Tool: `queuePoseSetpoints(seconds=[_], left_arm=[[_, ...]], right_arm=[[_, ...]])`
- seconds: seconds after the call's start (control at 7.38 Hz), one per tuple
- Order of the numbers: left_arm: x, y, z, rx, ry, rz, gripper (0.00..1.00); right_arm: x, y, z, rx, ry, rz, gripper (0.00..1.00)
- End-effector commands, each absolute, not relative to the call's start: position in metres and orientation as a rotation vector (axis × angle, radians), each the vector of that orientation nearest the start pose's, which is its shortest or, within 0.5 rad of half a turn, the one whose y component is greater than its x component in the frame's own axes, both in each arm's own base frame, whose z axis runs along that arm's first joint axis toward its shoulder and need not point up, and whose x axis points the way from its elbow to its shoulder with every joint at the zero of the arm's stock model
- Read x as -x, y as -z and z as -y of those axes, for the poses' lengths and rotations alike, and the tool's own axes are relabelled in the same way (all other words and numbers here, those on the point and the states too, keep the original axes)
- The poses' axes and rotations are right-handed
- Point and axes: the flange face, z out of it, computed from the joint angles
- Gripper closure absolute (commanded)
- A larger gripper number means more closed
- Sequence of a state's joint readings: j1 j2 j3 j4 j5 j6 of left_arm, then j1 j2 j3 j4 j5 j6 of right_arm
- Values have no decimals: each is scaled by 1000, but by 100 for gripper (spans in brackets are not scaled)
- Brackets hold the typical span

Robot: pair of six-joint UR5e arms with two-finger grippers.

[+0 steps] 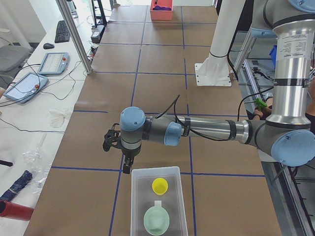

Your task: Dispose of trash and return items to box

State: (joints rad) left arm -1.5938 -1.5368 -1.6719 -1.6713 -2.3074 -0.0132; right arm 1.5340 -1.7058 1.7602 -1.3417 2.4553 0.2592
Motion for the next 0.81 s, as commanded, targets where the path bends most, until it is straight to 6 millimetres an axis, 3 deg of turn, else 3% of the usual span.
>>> queuePoseSetpoints(seconds=[0.0, 0.68], left_arm=[[75, -621, 481, -141, -20, -765, 0], [76, -616, 481, -135, -15, -764, 0]], right_arm=[[-40, -595, 450, -132, -81, 908, 0], [-40, -596, 451, -131, -82, 906, 0]])
